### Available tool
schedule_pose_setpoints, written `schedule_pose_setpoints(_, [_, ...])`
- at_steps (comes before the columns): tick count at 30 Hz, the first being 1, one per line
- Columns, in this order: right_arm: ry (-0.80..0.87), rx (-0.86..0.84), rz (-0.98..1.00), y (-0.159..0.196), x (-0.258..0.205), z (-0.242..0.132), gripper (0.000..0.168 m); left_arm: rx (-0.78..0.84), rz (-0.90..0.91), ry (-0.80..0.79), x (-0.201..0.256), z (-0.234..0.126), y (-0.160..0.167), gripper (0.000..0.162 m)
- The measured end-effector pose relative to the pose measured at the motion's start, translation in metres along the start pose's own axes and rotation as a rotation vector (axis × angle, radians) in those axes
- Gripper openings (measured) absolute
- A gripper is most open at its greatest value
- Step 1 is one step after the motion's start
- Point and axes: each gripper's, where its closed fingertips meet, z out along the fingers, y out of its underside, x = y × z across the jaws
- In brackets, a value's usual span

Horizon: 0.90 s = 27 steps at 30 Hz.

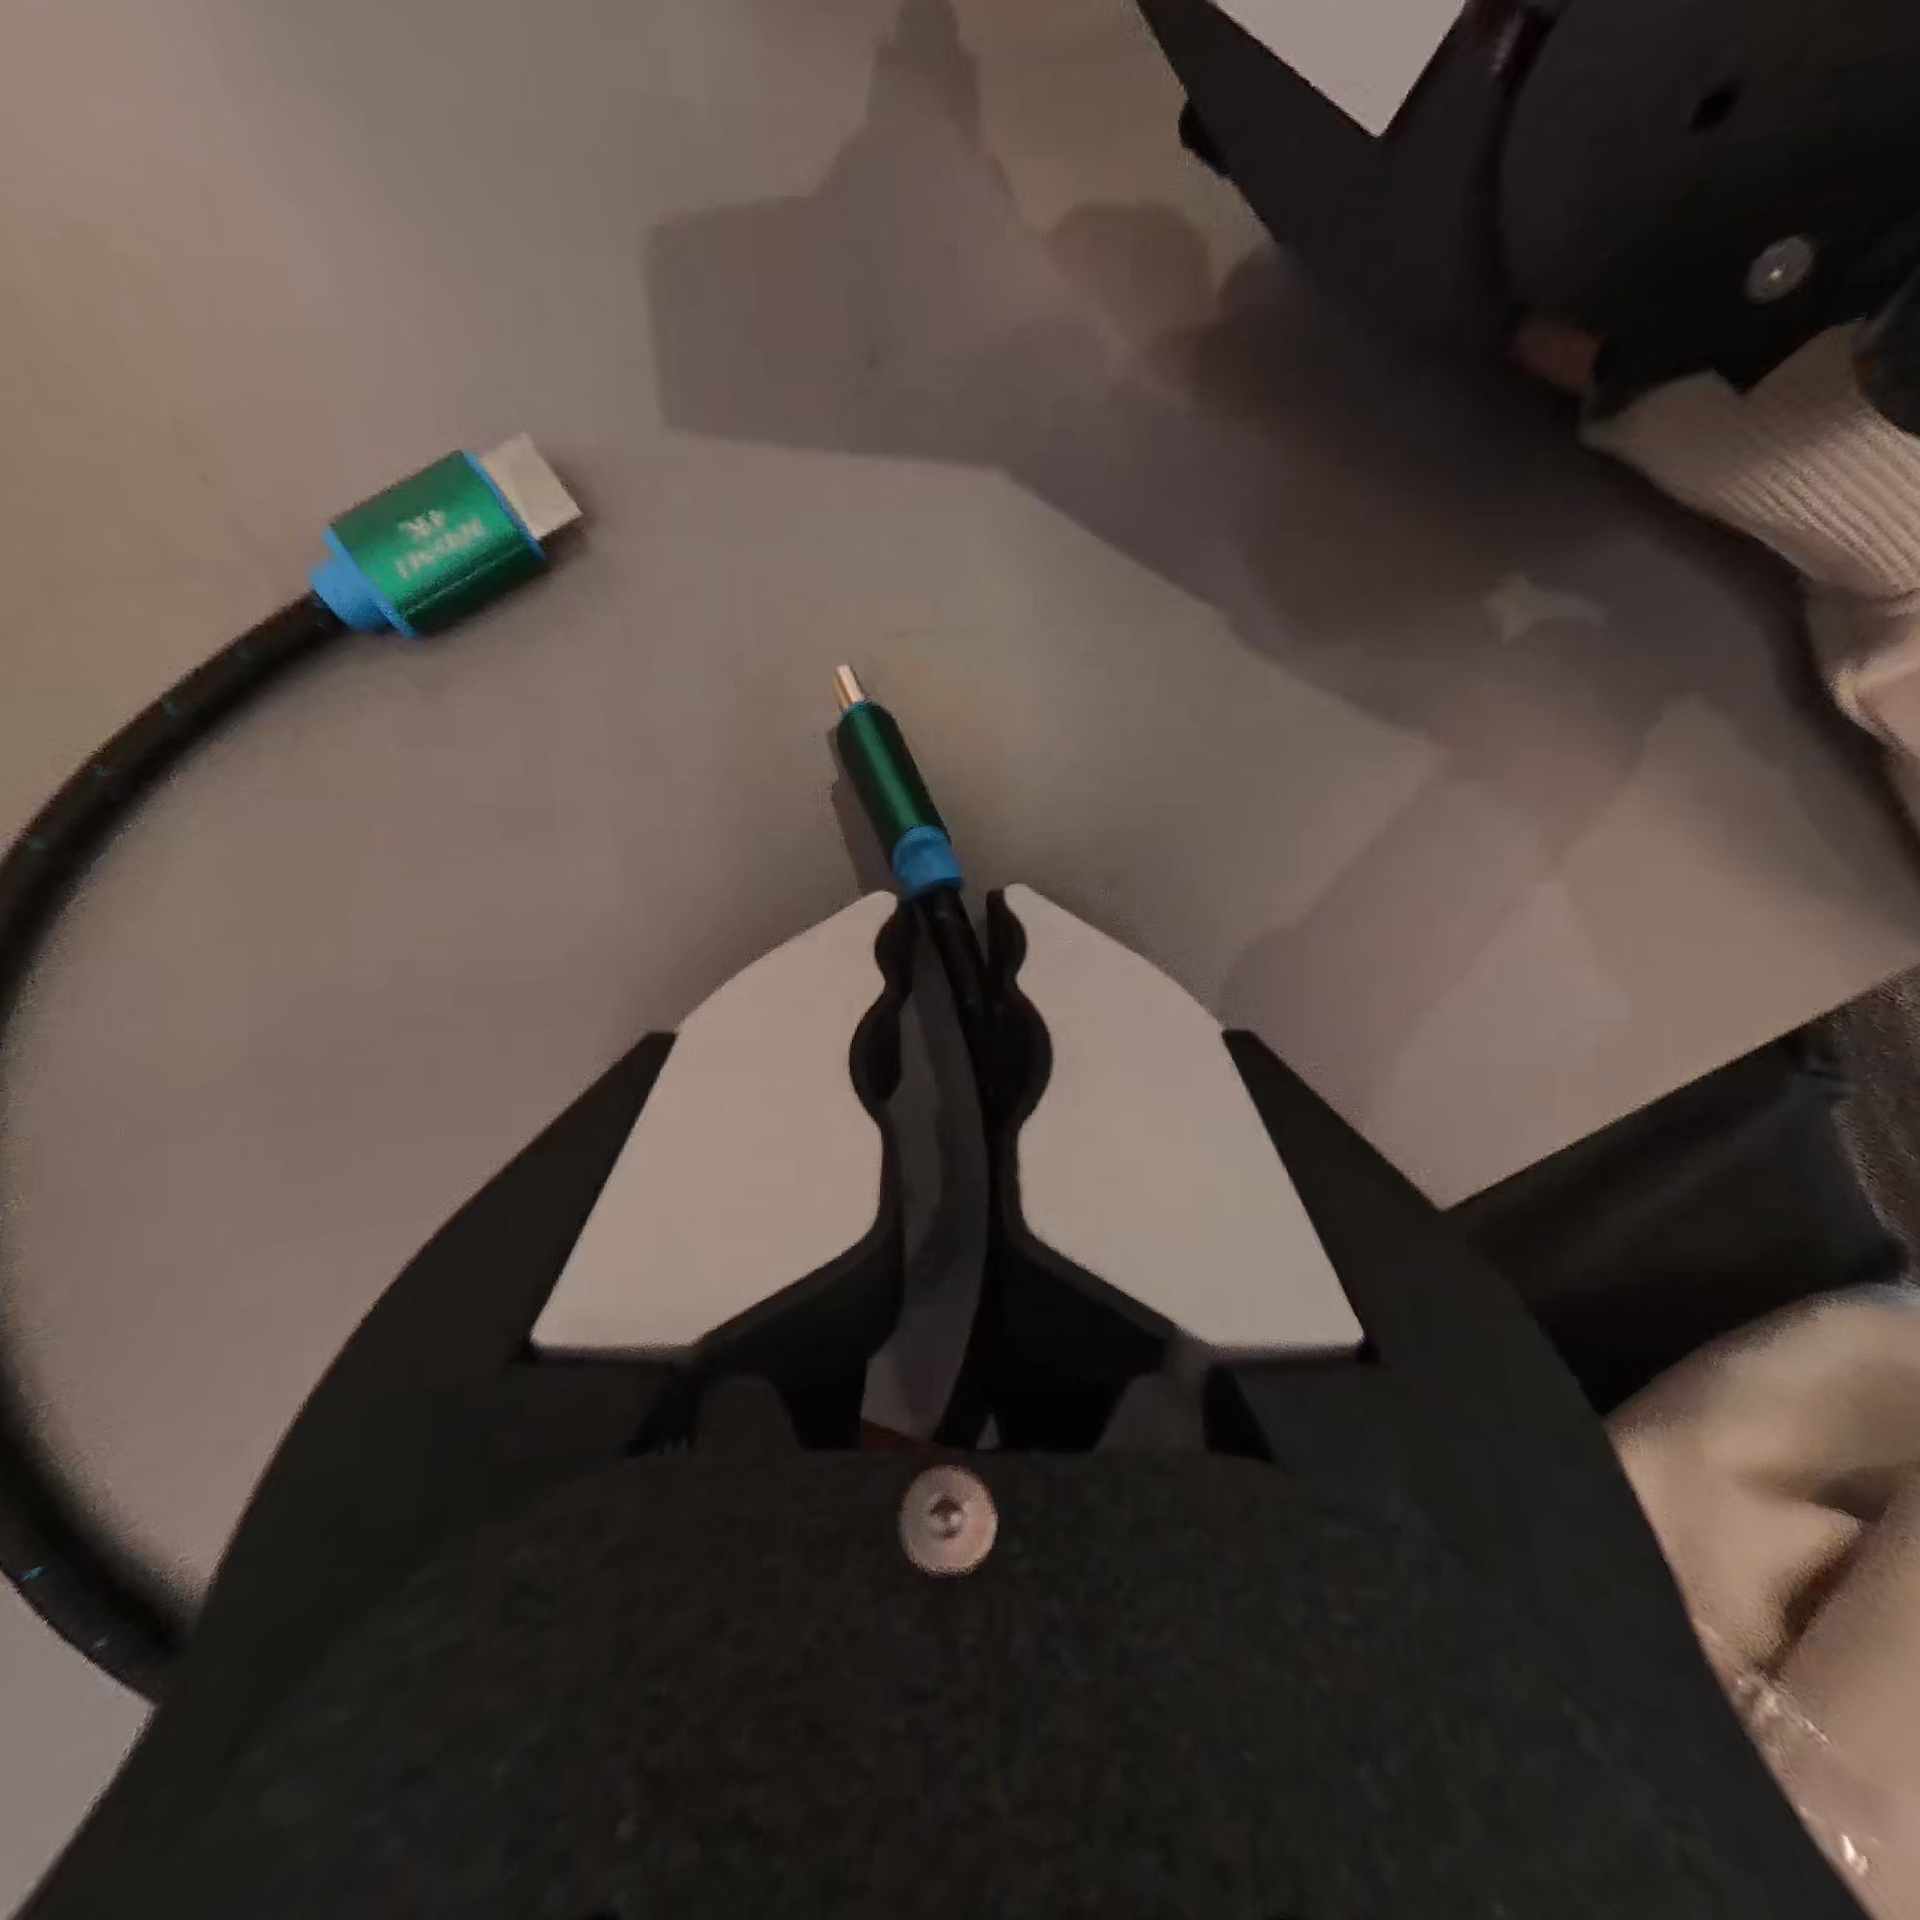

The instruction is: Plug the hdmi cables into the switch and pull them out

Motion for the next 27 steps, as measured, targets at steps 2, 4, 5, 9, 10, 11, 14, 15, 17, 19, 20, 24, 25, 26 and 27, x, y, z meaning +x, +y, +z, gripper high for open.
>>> schedule_pose_setpoints(2, [0.003, 0.003, 0.004, 0.000, 0.001, 0.000, 0.023, 0.007, -0.018, 0.062, 0.004, -0.003, -0.001, 0.011])
schedule_pose_setpoints(4, [0.007, 0.009, 0.006, -0.001, 0.002, -0.001, 0.023, 0.038, -0.062, 0.163, 0.008, -0.012, -0.009, 0.006])
schedule_pose_setpoints(5, [0.009, 0.012, 0.004, -0.002, 0.002, -0.001, 0.023, 0.061, -0.093, 0.234, 0.012, -0.019, -0.015, 0.006])
schedule_pose_setpoints(9, [0.032, 0.032, -0.009, -0.006, 0.005, -0.004, 0.023, 0.129, -0.307, 0.520, 0.019, -0.047, -0.053, 0.006])
schedule_pose_setpoints(10, [0.040, 0.035, -0.004, -0.006, 0.006, -0.004, 0.022, 0.147, -0.370, 0.583, 0.018, -0.053, -0.065, 0.006])
schedule_pose_setpoints(11, [0.044, 0.035, 0.005, -0.006, 0.007, -0.004, 0.022, 0.162, -0.429, 0.649, 0.017, -0.057, -0.078, 0.006])
schedule_pose_setpoints(14, [0.082, 0.025, -0.004, -0.005, 0.013, -0.004, 0.023, 0.201, -0.575, 0.799, 0.013, -0.065, -0.113, 0.006])
schedule_pose_setpoints(15, [0.092, 0.021, -0.010, -0.005, 0.014, -0.005, 0.023, 0.206, -0.600, 0.825, 0.012, -0.064, -0.122, 0.006])
schedule_pose_setpoints(17, [0.115, 0.014, -0.028, -0.004, 0.016, -0.005, 0.022, 0.201, -0.653, 0.877, 0.012, -0.058, -0.134, 0.006])
schedule_pose_setpoints(19, [0.117, 0.004, -0.042, -0.003, 0.015, -0.004, 0.022, 0.180, -0.707, 0.919, 0.015, -0.050, -0.139, 0.006])
schedule_pose_setpoints(20, [0.116, 0.002, -0.049, -0.003, 0.014, -0.004, 0.022, 0.168, -0.734, 0.934, 0.017, -0.045, -0.139, 0.005])
schedule_pose_setpoints(24, [0.115, 0.003, -0.060, -0.003, 0.013, -0.005, 0.022, 0.135, -0.815, 1.003, 0.027, -0.033, -0.135, 0.006])
schedule_pose_setpoints(25, [0.115, 0.003, -0.059, -0.003, 0.013, -0.005, 0.022, 0.124, -0.829, 1.014, 0.029, -0.032, -0.133, 0.005])
schedule_pose_setpoints(26, [0.117, 0.002, -0.059, -0.003, 0.013, -0.005, 0.022, 0.119, -0.843, 1.029, 0.029, -0.032, -0.133, 0.006])
schedule_pose_setpoints(27, [0.116, 0.000, -0.059, -0.003, 0.013, -0.005, 0.023, 0.121, -0.853, 1.039, 0.028, -0.033, -0.133, 0.006])
